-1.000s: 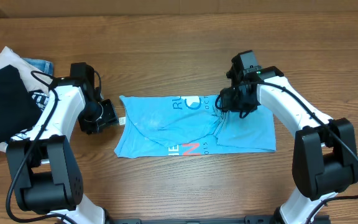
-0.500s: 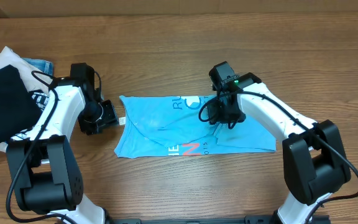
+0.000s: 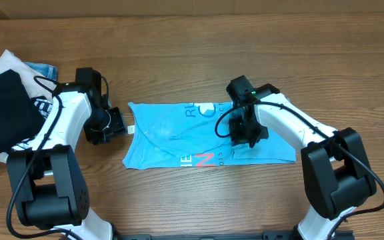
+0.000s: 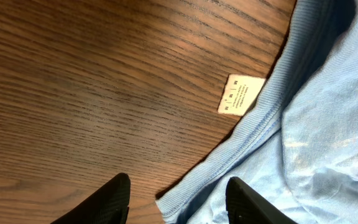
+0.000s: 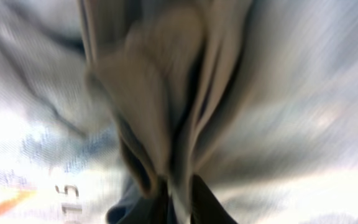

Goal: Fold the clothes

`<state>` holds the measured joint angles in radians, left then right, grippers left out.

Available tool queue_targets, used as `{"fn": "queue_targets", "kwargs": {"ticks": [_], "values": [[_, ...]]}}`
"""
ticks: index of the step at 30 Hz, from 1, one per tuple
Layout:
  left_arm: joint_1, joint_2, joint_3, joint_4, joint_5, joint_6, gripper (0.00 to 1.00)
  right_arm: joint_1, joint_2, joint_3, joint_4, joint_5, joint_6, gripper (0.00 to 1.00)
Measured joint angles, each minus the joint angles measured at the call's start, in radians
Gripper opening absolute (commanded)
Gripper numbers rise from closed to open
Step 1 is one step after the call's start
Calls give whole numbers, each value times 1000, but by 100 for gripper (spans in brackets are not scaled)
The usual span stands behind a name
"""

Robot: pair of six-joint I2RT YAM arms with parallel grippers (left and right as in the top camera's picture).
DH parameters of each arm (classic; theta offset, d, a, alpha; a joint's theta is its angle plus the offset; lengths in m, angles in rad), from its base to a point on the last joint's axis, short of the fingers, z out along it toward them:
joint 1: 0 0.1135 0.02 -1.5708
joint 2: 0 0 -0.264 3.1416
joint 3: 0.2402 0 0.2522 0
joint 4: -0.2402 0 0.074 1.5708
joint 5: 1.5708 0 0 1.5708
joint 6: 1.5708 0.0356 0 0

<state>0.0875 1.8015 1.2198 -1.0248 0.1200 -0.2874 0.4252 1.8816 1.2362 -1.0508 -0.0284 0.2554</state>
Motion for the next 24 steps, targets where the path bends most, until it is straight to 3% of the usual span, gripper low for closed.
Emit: {"fn": "queue_targets", "kwargs": {"ticks": [8,11,14,15,17,18,24], "values": [[0,0,0,1,0,0,53,8,-11,0,-42,-53,-152,21],[0,0,0,1,0,0,53,8,-12,0,-11,-85,-167,35],[0,0,0,2,0,0,53,8,-12,0,33,-105,-144,38],[0,0,0,2,0,0,53,8,-12,0,38,-106,-142,34],[0,0,0,1,0,0,53,8,-12,0,38,-109,-137,13],[0,0,0,1,0,0,53,8,-13,0,39,-113,-133,7],[0,0,0,2,0,0,53,13,-13,-22,34,-152,-174,4]]}}
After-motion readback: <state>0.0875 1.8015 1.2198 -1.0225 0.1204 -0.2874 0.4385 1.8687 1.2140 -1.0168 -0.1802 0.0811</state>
